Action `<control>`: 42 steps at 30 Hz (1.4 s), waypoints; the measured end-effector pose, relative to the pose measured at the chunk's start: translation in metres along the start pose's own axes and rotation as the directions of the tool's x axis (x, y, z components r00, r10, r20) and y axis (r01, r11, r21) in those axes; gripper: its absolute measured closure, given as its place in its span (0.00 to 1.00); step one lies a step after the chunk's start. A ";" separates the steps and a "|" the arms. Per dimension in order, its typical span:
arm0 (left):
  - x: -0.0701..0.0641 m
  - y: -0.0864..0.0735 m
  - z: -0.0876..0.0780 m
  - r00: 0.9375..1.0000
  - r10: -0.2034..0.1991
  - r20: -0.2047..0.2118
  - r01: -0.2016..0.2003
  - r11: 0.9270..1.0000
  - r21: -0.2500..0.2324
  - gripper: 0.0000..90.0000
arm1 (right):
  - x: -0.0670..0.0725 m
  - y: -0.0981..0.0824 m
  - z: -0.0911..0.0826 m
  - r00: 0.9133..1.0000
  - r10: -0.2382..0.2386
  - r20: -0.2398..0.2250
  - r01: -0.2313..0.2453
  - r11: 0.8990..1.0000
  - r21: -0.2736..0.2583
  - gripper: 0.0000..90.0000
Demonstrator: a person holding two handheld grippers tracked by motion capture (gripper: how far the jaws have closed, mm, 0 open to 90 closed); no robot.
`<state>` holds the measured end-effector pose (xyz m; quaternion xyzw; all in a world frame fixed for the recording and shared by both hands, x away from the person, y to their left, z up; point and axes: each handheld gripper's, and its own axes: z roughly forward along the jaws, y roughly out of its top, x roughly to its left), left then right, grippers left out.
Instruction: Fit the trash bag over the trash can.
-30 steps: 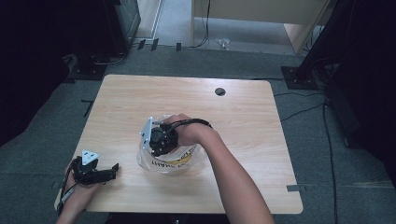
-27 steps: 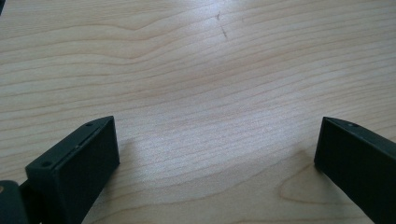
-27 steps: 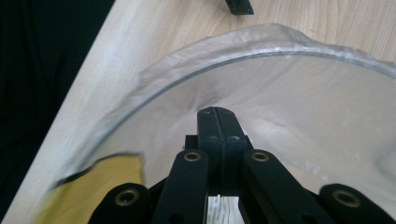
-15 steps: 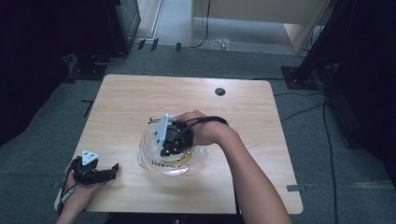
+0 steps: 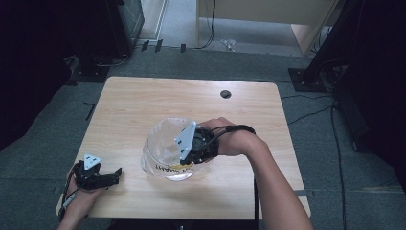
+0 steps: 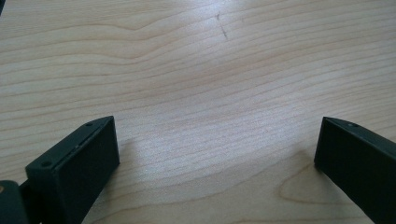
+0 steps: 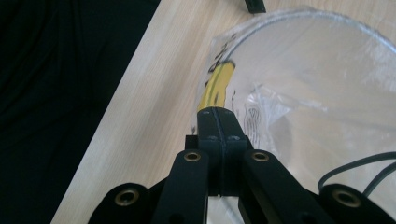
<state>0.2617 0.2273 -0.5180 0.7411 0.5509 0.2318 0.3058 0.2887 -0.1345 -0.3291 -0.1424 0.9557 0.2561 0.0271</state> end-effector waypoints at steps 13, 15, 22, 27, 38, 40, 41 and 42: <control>0.000 0.000 0.000 1.000 -0.002 0.000 0.002 1.000 -0.002 0.00 | 0.024 -0.040 -0.005 0.998 0.053 0.015 -0.053 0.999 -0.009 1.00; 0.000 0.000 0.000 1.000 -0.002 0.000 0.002 1.000 -0.002 0.00 | 0.027 -0.046 -0.003 0.998 0.068 0.018 -0.068 0.998 -0.014 1.00; 0.000 0.000 0.000 1.000 -0.001 0.000 0.001 1.000 -0.001 0.00 | 0.033 -0.067 0.006 0.990 0.140 0.034 -0.137 0.989 -0.060 0.94; 0.000 0.000 0.000 1.000 0.000 0.000 0.000 1.000 0.001 0.00 | 0.037 -0.081 0.016 0.965 0.263 0.001 -0.261 0.957 -0.128 0.64; 0.000 0.000 0.000 1.000 -0.001 -0.001 0.001 1.000 -0.001 0.00 | 0.042 -0.109 0.025 0.888 0.459 0.024 -0.434 0.854 -0.286 0.32; 0.000 0.000 0.000 1.000 -0.001 0.000 0.001 1.000 -0.001 0.00 | 0.044 -0.115 0.026 0.863 0.505 0.017 -0.474 0.820 -0.321 0.28; 0.000 0.000 0.000 1.000 -0.001 0.000 0.001 1.000 -0.001 0.00 | 0.045 -0.118 0.027 0.852 0.523 0.017 -0.486 0.804 -0.342 0.25; 0.000 0.000 0.000 1.000 -0.001 0.000 0.001 1.000 -0.001 0.00 | 0.046 -0.120 0.027 0.845 0.535 0.014 -0.497 0.794 -0.349 0.23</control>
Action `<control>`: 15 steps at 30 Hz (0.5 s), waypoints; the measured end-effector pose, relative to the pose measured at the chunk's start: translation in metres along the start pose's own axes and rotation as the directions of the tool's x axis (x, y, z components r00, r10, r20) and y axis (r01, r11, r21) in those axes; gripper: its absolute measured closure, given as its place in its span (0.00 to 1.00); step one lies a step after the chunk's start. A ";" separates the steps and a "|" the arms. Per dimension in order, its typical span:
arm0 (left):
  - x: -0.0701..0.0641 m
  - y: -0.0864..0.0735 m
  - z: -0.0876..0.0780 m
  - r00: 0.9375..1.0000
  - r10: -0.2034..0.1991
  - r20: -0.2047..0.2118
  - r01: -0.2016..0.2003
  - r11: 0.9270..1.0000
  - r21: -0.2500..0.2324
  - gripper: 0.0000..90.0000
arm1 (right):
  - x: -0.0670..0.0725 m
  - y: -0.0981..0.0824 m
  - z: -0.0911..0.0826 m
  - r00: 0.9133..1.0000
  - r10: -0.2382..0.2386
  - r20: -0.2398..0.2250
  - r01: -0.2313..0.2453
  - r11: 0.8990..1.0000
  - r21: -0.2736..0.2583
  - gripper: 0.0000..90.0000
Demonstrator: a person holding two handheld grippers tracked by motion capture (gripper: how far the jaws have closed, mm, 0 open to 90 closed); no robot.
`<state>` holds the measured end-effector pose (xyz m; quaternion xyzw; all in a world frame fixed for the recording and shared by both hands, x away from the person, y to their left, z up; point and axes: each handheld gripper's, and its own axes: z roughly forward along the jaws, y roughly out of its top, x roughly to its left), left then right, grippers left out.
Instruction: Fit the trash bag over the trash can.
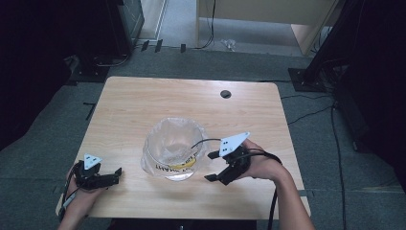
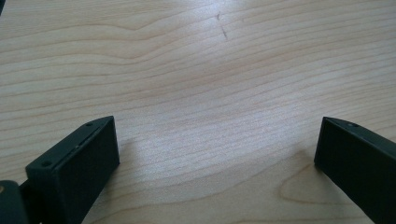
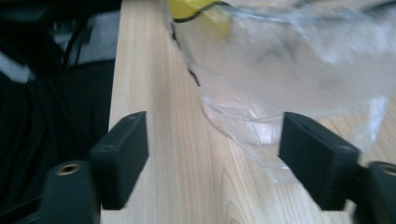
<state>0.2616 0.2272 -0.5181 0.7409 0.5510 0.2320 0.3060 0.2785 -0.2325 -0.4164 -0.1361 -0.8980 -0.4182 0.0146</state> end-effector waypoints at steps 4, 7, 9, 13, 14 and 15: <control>0.000 0.000 0.000 1.000 0.000 0.000 0.000 1.000 0.000 0.00 | -0.002 -0.011 0.001 0.997 0.059 0.050 -0.058 0.998 -0.023 0.16; 0.000 0.000 0.000 1.000 -0.001 0.000 0.001 1.000 0.000 0.00 | -0.003 -0.019 0.002 0.991 0.093 0.094 -0.088 0.995 -0.050 0.11; 0.000 0.000 0.000 1.000 0.000 0.000 0.000 1.000 0.000 0.00 | -0.004 -0.023 0.003 0.986 0.107 0.124 -0.100 0.993 -0.061 0.03; 0.000 0.000 0.000 1.000 0.000 0.000 0.000 1.000 0.000 0.00 | -0.008 -0.031 0.004 0.966 0.162 0.201 -0.150 0.986 -0.076 0.00; 0.000 0.000 0.000 1.000 0.000 0.000 0.000 1.000 0.000 0.00 | -0.009 -0.033 0.004 0.961 0.175 0.216 -0.160 0.984 -0.084 0.00; 0.000 0.000 0.000 1.000 0.000 0.000 0.000 1.000 0.000 0.00 | -0.010 -0.035 0.004 0.955 0.184 0.231 -0.167 0.982 -0.091 0.00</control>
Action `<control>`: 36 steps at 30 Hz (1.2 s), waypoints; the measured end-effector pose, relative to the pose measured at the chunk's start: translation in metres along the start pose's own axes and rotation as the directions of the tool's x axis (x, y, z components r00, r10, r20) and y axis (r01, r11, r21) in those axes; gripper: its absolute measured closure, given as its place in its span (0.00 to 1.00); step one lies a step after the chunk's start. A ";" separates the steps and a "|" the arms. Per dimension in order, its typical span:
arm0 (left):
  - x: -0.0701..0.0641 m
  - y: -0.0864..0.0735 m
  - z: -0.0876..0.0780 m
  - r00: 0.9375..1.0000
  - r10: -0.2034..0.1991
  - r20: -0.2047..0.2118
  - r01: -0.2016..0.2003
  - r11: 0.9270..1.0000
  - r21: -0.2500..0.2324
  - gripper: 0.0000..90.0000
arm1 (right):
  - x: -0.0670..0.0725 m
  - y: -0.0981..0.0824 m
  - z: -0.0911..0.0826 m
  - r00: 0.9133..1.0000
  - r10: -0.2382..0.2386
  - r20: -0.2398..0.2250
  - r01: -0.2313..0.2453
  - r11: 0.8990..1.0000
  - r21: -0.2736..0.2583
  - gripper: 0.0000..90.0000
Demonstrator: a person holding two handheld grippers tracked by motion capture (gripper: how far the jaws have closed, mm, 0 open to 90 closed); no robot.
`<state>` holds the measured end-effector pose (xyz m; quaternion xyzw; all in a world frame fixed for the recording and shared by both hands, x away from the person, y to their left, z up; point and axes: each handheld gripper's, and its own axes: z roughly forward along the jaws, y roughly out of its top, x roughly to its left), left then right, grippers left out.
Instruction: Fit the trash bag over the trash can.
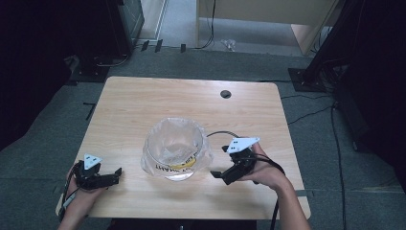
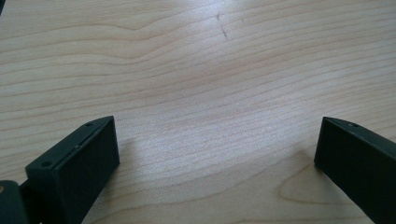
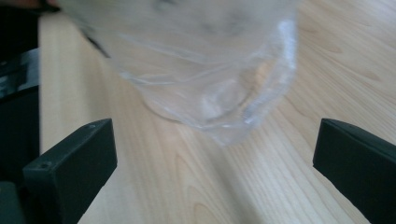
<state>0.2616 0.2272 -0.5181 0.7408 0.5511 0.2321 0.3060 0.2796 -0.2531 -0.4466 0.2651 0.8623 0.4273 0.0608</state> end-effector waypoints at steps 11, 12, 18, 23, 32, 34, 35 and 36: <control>0.000 0.000 0.000 1.000 0.000 0.000 0.000 1.000 0.000 0.00 | -0.006 -0.018 0.000 0.984 0.105 0.141 -0.094 0.992 -0.081 0.00; 0.000 0.000 0.000 1.000 0.000 0.000 0.000 1.000 0.000 0.00 | -0.007 -0.020 -0.001 0.982 0.109 0.152 -0.097 0.991 -0.088 0.00; 0.000 0.000 0.000 1.000 0.000 0.000 0.000 1.000 -0.001 0.00 | -0.012 -0.035 -0.006 0.963 0.160 0.218 -0.132 0.982 -0.138 0.00; 0.000 0.000 0.000 1.000 0.000 0.000 0.000 1.000 0.000 0.00 | -0.014 -0.049 -0.009 0.942 0.199 0.271 -0.163 0.976 -0.147 0.00; 0.000 0.000 0.000 1.000 -0.005 -0.002 0.005 1.000 -0.001 0.00 | -0.016 -0.070 -0.016 0.886 0.281 0.369 -0.204 0.951 -0.234 0.00; 0.000 0.000 0.000 1.000 -0.005 -0.003 0.005 1.000 -0.002 0.00 | -0.017 -0.075 -0.017 0.870 0.306 0.385 -0.221 0.942 -0.251 0.00; 0.000 0.000 0.000 1.000 -0.005 -0.003 0.005 1.000 -0.001 0.00 | -0.018 -0.078 -0.018 0.864 0.320 0.388 -0.233 0.938 -0.256 0.00; 0.000 0.000 0.000 1.000 -0.005 -0.003 0.005 1.000 -0.001 0.00 | -0.018 -0.080 -0.019 0.858 0.332 0.391 -0.243 0.934 -0.260 0.00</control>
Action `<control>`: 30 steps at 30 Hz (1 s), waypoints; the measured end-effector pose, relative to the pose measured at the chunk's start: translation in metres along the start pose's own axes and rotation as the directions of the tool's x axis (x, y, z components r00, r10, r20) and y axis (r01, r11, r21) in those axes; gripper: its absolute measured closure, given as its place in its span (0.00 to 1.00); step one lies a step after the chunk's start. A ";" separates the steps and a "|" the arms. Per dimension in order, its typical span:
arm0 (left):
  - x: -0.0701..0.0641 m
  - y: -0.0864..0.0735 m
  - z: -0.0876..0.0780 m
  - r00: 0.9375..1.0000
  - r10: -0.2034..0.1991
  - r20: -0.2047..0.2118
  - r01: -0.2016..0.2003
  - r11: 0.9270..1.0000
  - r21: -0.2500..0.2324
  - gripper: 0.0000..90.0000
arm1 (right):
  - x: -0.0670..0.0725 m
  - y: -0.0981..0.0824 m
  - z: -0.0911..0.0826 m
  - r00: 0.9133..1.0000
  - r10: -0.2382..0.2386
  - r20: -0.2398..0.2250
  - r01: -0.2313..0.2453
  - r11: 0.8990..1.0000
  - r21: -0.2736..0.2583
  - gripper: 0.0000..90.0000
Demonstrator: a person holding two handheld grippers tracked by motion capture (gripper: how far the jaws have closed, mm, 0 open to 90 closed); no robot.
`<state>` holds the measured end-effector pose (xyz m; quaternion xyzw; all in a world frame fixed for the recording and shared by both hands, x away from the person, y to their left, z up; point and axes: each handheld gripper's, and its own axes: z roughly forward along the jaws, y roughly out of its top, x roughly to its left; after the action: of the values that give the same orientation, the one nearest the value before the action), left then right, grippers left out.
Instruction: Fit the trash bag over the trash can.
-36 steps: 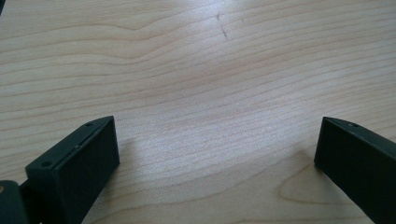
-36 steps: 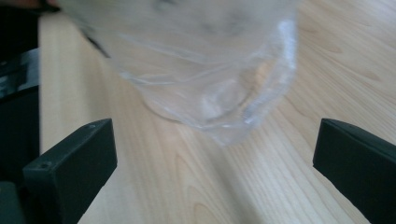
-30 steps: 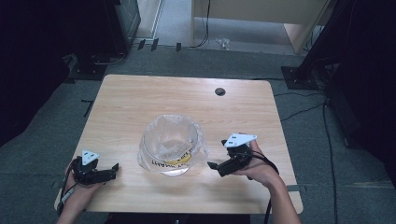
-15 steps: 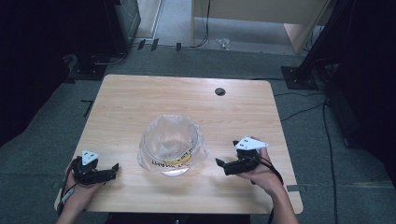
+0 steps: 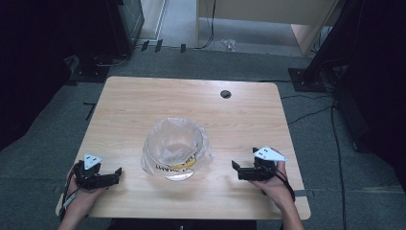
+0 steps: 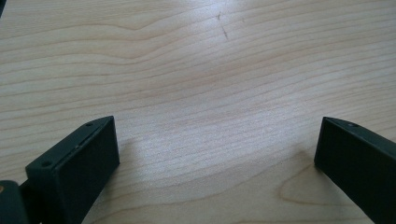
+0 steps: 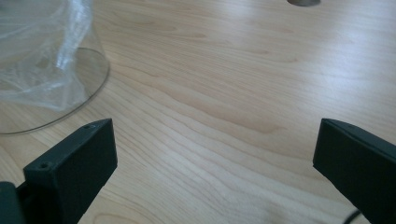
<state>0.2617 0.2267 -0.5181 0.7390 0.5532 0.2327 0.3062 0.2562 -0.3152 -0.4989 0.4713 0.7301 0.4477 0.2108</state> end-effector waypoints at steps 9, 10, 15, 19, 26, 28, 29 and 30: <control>0.000 0.000 0.000 1.000 0.000 0.000 0.000 1.000 0.000 0.00 | -0.017 -0.018 -0.011 0.994 0.067 0.091 -0.069 0.998 0.013 0.00; 0.000 0.000 0.000 1.000 0.002 0.000 -0.002 1.000 0.002 0.00 | -0.019 -0.020 -0.013 0.992 0.076 0.100 -0.078 0.997 0.013 0.00; 0.000 0.000 0.000 1.000 0.000 -0.001 0.000 1.000 0.002 0.00 | -0.027 -0.030 -0.020 0.985 0.104 0.137 -0.109 0.994 0.029 0.00; 0.000 0.000 0.000 1.000 -0.001 -0.003 0.001 1.000 0.002 0.00 | -0.032 -0.036 -0.025 0.981 0.119 0.151 -0.127 0.991 0.044 0.00; 0.000 0.000 0.000 1.000 -0.002 -0.004 0.002 1.000 0.001 0.00 | -0.037 -0.042 -0.035 0.973 0.140 0.186 -0.151 0.988 0.045 0.00; 0.000 0.000 0.000 1.000 -0.002 -0.004 0.002 1.000 0.001 0.00 | -0.039 -0.043 -0.038 0.970 0.140 0.200 -0.153 0.987 0.052 0.00; 0.000 0.000 0.000 1.000 -0.002 -0.004 0.002 1.000 0.002 0.00 | -0.039 -0.044 -0.039 0.968 0.147 0.204 -0.162 0.985 0.056 0.00; 0.000 0.000 0.000 1.000 -0.002 -0.004 0.002 1.000 0.001 0.00 | -0.040 -0.045 -0.040 0.966 0.150 0.210 -0.166 0.984 0.060 0.00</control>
<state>0.2613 0.2263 -0.5181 0.7381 0.5548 0.2336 0.3047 0.2232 -0.3754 -0.5213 0.5792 0.6815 0.3836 0.2300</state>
